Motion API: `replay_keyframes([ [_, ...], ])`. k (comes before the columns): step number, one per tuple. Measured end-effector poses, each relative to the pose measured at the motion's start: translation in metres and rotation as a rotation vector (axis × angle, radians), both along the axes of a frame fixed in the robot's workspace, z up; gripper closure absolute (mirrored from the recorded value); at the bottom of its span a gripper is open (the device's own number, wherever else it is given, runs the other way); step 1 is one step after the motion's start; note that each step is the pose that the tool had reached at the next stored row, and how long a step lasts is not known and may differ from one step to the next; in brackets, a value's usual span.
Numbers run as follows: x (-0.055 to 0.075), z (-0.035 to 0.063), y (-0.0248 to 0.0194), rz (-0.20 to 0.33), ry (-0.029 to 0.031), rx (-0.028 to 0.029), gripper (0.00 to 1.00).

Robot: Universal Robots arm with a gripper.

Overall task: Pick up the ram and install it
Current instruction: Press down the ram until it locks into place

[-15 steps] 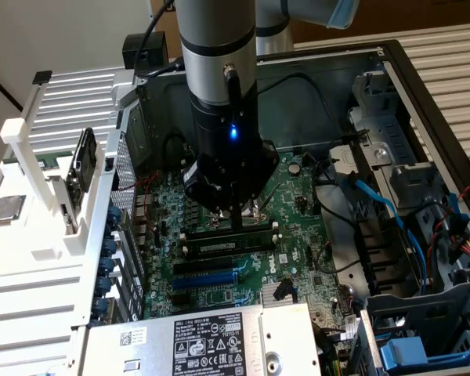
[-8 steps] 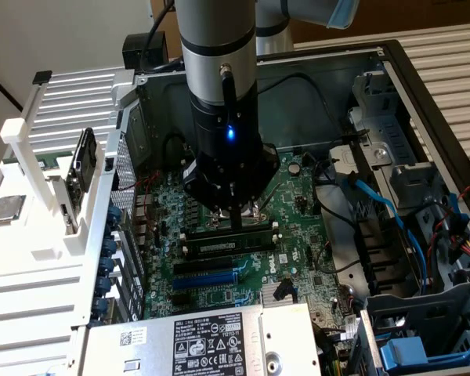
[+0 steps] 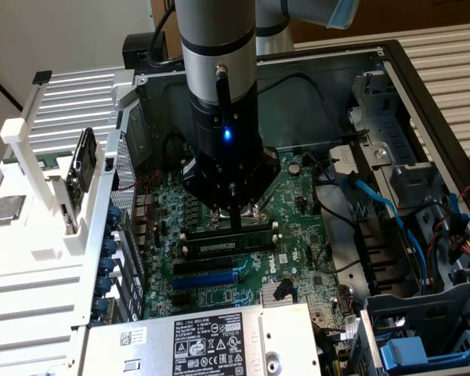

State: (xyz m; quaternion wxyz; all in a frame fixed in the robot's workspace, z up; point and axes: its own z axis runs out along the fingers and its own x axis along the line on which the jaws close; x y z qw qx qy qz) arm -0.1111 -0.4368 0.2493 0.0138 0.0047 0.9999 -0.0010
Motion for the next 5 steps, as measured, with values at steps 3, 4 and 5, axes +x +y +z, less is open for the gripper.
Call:
replay_keyframes([
  [3,0.0000,0.0000,0.0000,0.000,0.0000,0.0000,0.89],
  [4,0.0000,0.0000,0.0000,0.000,-0.0001,0.0000,0.89],
  [5,0.0000,0.0000,0.0000,0.000,0.0000,0.0000,0.89],
])
